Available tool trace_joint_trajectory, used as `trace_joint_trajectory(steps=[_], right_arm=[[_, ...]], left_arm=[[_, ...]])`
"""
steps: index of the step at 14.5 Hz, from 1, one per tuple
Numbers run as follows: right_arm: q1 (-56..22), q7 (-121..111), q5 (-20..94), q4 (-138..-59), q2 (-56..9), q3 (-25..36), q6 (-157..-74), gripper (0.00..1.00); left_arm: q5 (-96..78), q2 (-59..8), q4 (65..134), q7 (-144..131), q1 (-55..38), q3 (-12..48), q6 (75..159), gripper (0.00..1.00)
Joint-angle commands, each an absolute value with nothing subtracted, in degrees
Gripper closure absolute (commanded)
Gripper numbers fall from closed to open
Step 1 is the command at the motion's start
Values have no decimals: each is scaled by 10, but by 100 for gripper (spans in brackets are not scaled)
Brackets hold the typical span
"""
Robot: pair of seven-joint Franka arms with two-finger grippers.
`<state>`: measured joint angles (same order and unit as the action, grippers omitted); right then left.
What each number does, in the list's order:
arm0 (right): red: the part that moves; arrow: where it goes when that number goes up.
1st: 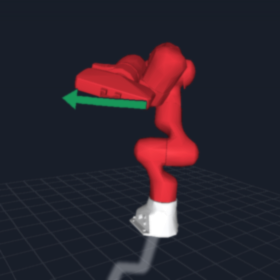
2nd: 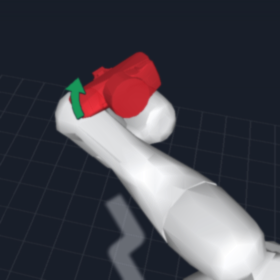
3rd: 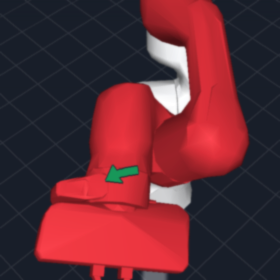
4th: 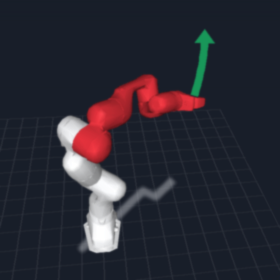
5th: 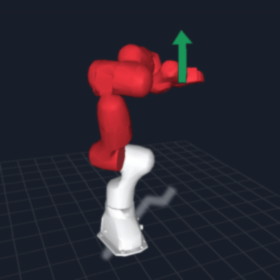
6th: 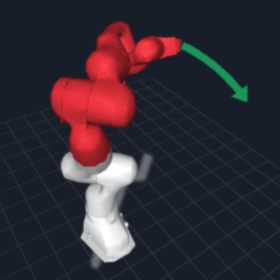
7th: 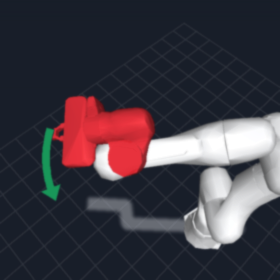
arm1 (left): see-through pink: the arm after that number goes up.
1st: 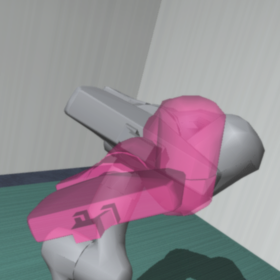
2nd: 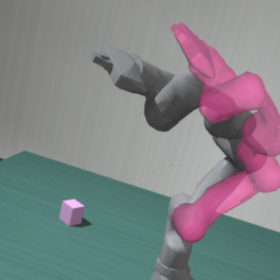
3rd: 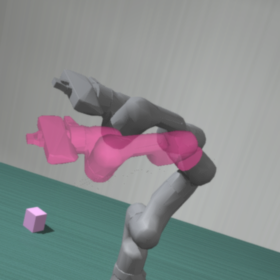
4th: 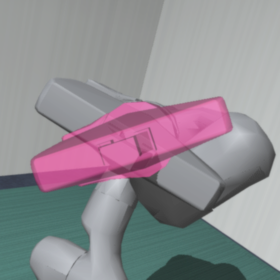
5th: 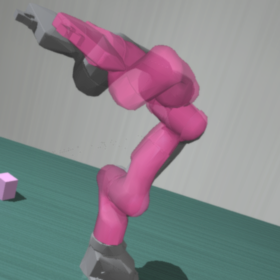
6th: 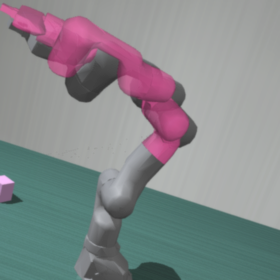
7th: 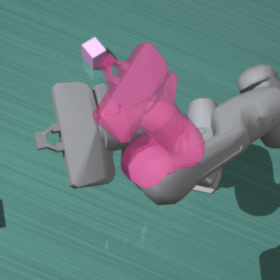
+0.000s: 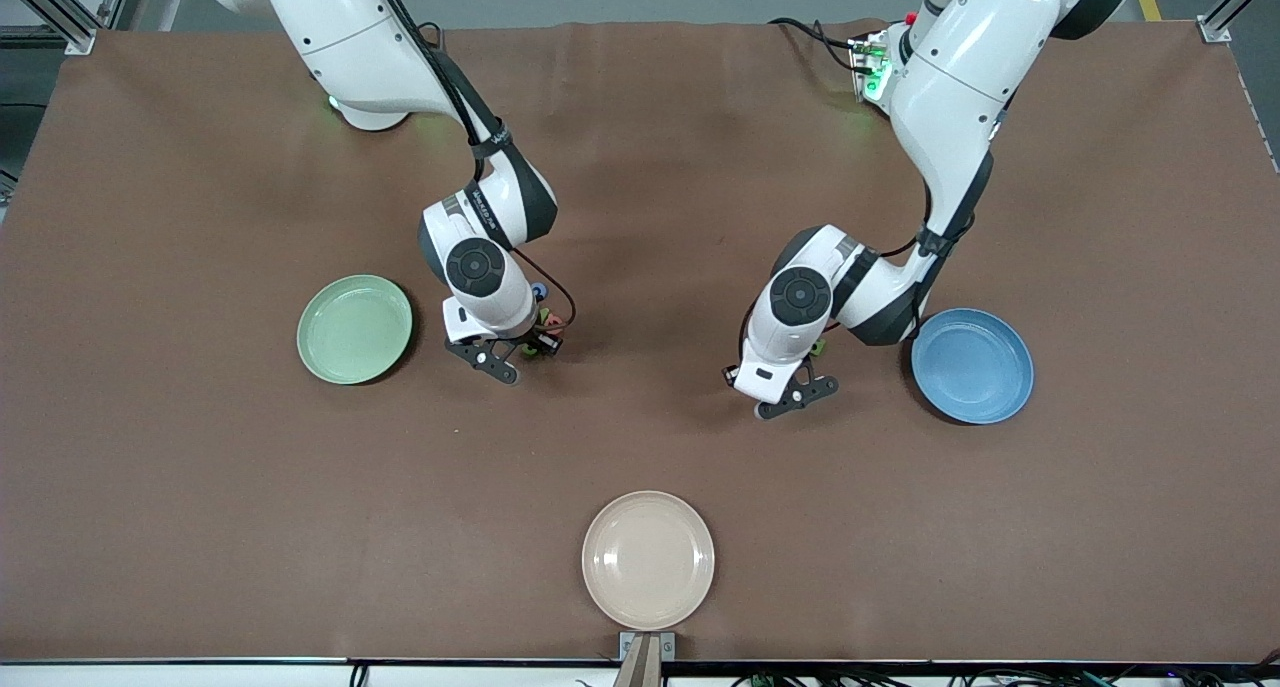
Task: Sort upper and lower case letters into plates
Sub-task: 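Grasp the blue m with the left gripper while the right gripper grasps the B, then drop the m on the blue plate while the right gripper drops B on green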
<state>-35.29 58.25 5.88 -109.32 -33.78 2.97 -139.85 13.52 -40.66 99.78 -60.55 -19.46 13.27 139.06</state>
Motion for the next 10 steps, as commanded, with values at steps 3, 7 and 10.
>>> trace_joint_trajectory(steps=[3, 7, 10], right_arm=[[-357, 587, 65, -1118, -317, 33, -1404, 92], [-328, 558, 63, -1118, -288, 36, -1380, 99], [-278, 480, 63, -1147, -222, 36, -1329, 99]], left_arm=[[147, -310, 1066, -606, -174, 137, 1387, 74], [147, -242, 1103, -515, -143, 137, 1324, 76], [147, -189, 1159, -418, -89, 146, 1312, 76]])
